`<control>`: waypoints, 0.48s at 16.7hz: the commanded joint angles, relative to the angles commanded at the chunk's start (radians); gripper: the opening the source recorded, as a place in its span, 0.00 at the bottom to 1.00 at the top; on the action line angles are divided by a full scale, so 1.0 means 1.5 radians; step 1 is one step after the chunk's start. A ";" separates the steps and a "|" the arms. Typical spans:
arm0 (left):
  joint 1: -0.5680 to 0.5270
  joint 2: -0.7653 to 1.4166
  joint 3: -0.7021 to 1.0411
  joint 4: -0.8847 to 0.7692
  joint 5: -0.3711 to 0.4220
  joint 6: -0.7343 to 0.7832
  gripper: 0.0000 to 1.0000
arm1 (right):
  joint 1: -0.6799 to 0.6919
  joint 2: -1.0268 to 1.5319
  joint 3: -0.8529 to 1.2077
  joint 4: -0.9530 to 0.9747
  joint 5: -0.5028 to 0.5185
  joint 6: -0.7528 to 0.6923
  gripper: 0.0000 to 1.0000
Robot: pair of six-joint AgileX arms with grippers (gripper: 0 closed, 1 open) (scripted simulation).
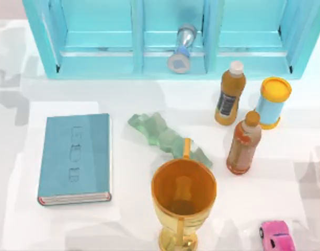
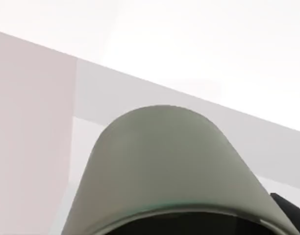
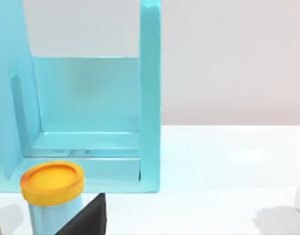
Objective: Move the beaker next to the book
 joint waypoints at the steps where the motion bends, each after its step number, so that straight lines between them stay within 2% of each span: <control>1: -0.011 -0.038 -0.048 0.000 0.023 -0.063 0.00 | 0.000 0.000 0.000 0.000 0.000 0.000 1.00; 8: -0.097 -0.341 -0.470 -0.001 0.217 -0.622 0.00 | 0.000 0.000 0.000 0.000 0.000 0.000 1.00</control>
